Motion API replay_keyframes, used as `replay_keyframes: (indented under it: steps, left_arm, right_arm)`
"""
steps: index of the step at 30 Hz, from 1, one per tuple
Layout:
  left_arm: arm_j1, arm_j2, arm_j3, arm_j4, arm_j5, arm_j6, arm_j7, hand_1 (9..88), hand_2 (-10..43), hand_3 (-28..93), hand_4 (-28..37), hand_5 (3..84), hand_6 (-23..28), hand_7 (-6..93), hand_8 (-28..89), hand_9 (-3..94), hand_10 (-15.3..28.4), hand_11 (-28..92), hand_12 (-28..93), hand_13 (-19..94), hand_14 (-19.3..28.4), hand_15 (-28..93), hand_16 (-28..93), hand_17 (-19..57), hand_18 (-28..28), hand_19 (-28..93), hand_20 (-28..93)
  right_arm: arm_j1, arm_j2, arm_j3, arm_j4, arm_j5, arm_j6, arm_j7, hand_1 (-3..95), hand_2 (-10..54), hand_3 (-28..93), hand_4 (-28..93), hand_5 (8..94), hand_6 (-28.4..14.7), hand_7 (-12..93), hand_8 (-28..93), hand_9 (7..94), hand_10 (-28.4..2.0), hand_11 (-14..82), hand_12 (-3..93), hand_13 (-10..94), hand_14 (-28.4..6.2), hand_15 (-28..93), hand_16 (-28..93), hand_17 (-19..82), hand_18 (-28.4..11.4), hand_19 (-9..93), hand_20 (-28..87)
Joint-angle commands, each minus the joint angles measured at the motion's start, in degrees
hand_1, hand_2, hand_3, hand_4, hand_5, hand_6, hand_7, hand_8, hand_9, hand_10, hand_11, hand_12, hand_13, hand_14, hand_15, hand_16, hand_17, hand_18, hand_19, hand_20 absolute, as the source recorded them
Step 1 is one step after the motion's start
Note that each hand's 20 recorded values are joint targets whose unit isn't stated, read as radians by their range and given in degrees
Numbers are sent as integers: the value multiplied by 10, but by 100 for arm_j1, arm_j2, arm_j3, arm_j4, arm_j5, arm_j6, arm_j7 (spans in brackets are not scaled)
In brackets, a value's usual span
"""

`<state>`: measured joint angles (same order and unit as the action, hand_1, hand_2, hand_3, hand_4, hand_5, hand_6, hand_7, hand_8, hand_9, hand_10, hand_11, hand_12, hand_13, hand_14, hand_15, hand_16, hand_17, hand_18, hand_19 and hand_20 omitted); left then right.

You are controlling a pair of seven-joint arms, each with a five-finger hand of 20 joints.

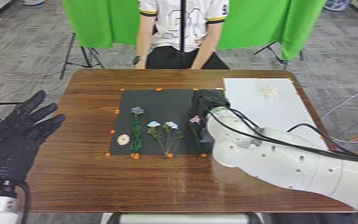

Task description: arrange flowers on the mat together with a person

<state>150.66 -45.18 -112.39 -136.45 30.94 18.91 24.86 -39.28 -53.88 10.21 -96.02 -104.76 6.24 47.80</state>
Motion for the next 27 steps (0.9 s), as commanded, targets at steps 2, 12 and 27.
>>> replay_keyframes:
  steps: [2,12,27]
  left_arm:
    - [-126,-497,52,-9,339,-209,-402,206,62,752,-248,313,52,95,-78,290,147,168,126,192,216,418,-38,-89,199,413,180]
    - [-116,-598,76,-8,420,-174,-502,204,63,751,-248,312,52,94,-78,291,147,169,126,192,216,417,-37,-89,200,414,180]
    - [5,-555,155,54,279,-96,-291,195,64,745,-263,314,48,94,-78,287,145,160,127,190,215,413,-36,-90,199,408,178]
  right_arm:
    - [190,162,44,-284,-135,144,16,384,-95,763,-273,711,8,178,-143,661,-161,255,169,568,-141,639,141,175,-244,765,181]
    - [-1567,561,2299,-1333,1254,499,-236,326,-62,730,-243,688,-11,160,-137,634,-178,218,158,553,-164,631,120,174,-250,760,181]
    - [-5028,819,6116,-2343,4659,668,-2337,252,-8,725,-244,560,-20,138,-127,533,-196,153,145,431,-210,531,80,81,-234,669,139]
